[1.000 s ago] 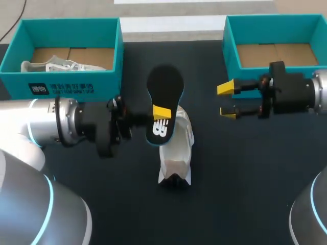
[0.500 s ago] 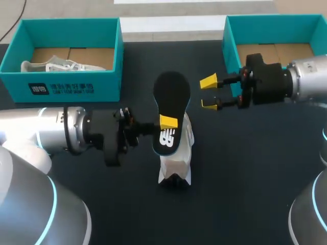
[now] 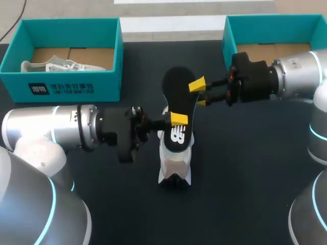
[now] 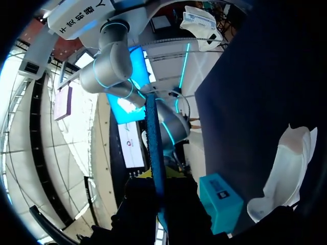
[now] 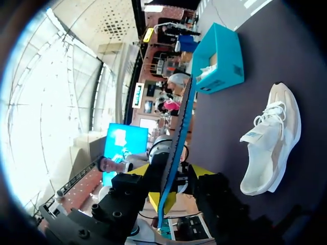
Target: Take the shoe out of the shoebox, open the shoe tongue, remove and reinsert the insole, then place the shoe into the shoebox
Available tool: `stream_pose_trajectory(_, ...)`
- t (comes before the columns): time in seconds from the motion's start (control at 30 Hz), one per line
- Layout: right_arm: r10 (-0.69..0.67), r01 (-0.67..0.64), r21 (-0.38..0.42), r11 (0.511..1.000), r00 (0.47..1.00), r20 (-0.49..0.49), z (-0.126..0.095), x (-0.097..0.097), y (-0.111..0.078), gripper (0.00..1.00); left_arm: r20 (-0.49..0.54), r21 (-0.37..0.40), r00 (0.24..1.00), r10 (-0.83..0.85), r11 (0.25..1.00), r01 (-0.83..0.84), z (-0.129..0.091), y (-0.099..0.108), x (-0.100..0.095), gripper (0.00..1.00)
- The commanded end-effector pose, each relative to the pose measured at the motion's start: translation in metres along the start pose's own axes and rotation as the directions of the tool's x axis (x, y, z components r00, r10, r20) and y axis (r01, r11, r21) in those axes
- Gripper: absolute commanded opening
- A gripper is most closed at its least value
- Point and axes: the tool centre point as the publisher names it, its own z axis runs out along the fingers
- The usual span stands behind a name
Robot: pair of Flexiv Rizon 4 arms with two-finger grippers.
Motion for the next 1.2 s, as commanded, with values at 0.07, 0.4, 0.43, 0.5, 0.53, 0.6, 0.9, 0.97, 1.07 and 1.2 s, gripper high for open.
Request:
stream_pose_trajectory(0.07,0.0,0.0,0.001,1.0,1.0,-0.01,0.008,-0.005,0.003,0.39,-0.001,0.016,1.0,0.01,1.0,-0.01,0.011,0.008,0.005,0.0)
stream_pose_trajectory(0.4,-0.008,0.008,-0.009,1.0,1.0,-0.023,0.009,-0.007,0.004,0.2,-0.004,0.015,1.0,0.005,1.0,-0.005,0.012,0.001,0.01,0.0)
stream_pose_trajectory(0.43,-0.007,0.007,-0.007,1.0,1.0,-0.024,0.009,-0.007,0.004,0.16,-0.005,0.015,1.0,0.005,1.0,-0.005,0.013,0.001,0.011,0.0)
stream_pose_trajectory(0.5,-0.006,0.005,-0.006,1.0,1.0,-0.027,0.009,-0.008,0.004,0.05,-0.004,0.015,1.0,0.006,1.0,-0.006,0.013,0.0,0.01,0.0)
stream_pose_trajectory(0.53,-0.004,0.004,-0.006,1.0,1.0,-0.028,0.009,-0.008,0.004,0.0,-0.004,0.015,1.0,0.007,1.0,-0.007,0.013,0.0,0.01,0.0)
stream_pose_trajectory(0.6,-0.003,0.003,-0.008,1.0,1.0,-0.03,0.009,-0.009,0.003,0.0,-0.003,0.014,1.0,0.009,1.0,-0.009,0.012,-0.001,0.009,0.0)
stream_pose_trajectory(0.9,0.01,-0.01,-0.009,1.0,0.999,-0.036,0.008,-0.012,0.006,0.0,-0.018,0.005,1.0,-0.017,1.0,0.017,0.006,-0.005,0.008,1.0)
stream_pose_trajectory(0.97,0.014,-0.015,-0.01,1.0,0.999,-0.041,0.007,-0.015,0.006,0.0,-0.027,0.009,0.999,-0.025,1.0,0.025,0.002,-0.004,0.007,1.0)
stream_pose_trajectory(1.07,0.026,-0.027,-0.017,0.999,0.999,-0.046,0.005,-0.02,0.006,0.0,-0.044,0.0,0.999,-0.032,0.999,0.032,-0.006,0.002,0.009,1.0)
stream_pose_trajectory(1.2,0.032,-0.033,-0.025,0.999,0.998,-0.053,0.004,-0.024,0.005,0.0,-0.071,-0.024,0.997,-0.036,0.999,0.035,-0.018,0.012,0.013,1.0)
